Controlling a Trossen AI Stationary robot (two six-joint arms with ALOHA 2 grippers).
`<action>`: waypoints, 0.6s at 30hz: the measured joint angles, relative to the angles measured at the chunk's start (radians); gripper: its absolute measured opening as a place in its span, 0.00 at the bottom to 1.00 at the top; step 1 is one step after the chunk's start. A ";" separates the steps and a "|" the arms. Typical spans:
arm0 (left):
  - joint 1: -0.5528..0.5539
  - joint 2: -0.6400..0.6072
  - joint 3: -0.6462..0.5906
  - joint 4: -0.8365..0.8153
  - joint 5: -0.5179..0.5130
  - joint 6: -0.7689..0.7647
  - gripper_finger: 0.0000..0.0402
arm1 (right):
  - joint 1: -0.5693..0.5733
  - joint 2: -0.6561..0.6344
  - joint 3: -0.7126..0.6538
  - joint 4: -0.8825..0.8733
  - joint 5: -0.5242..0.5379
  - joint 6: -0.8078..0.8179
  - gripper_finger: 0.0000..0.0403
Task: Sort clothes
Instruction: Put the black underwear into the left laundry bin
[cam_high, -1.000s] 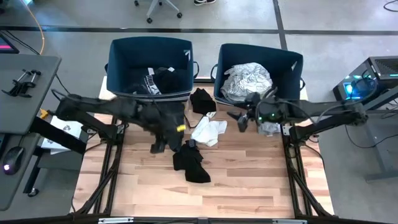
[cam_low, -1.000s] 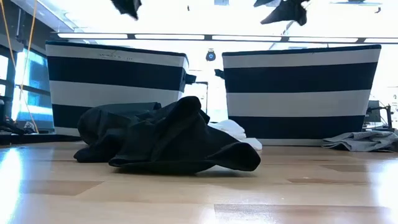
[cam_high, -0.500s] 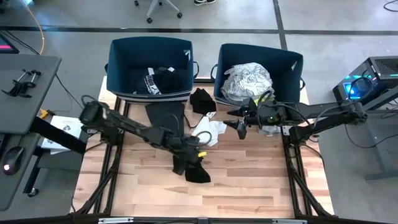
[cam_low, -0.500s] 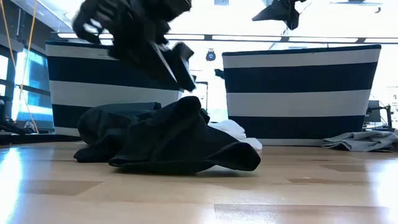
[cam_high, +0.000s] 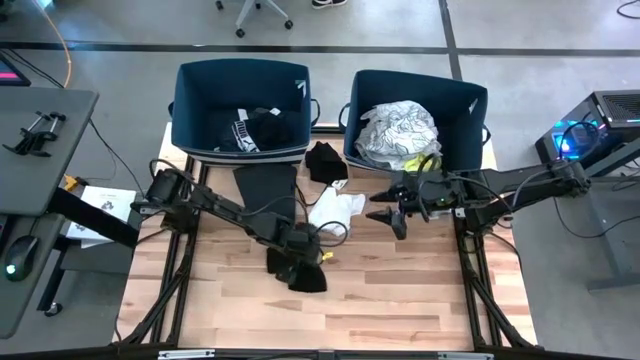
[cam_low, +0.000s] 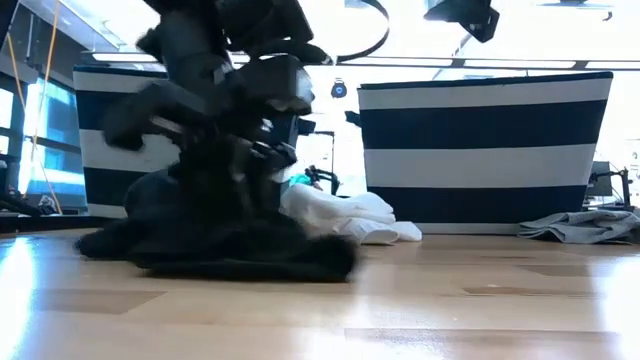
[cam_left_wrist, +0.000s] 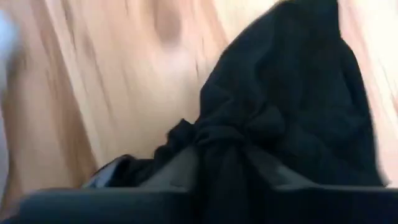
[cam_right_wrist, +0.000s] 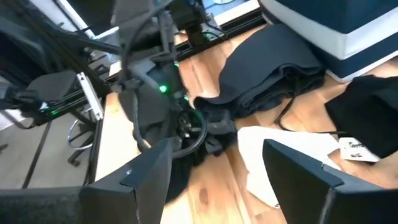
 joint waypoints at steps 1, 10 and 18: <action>0.003 -0.015 0.028 -0.067 -0.008 -0.020 0.09 | 0.001 0.000 0.000 0.002 0.015 0.000 0.59; 0.044 -0.248 0.411 -0.459 -0.298 0.018 0.01 | -0.002 0.000 0.000 0.029 0.193 -0.010 0.59; 0.197 -0.464 0.657 -0.470 -0.843 0.340 0.02 | -0.003 0.001 0.000 0.082 0.298 0.034 0.59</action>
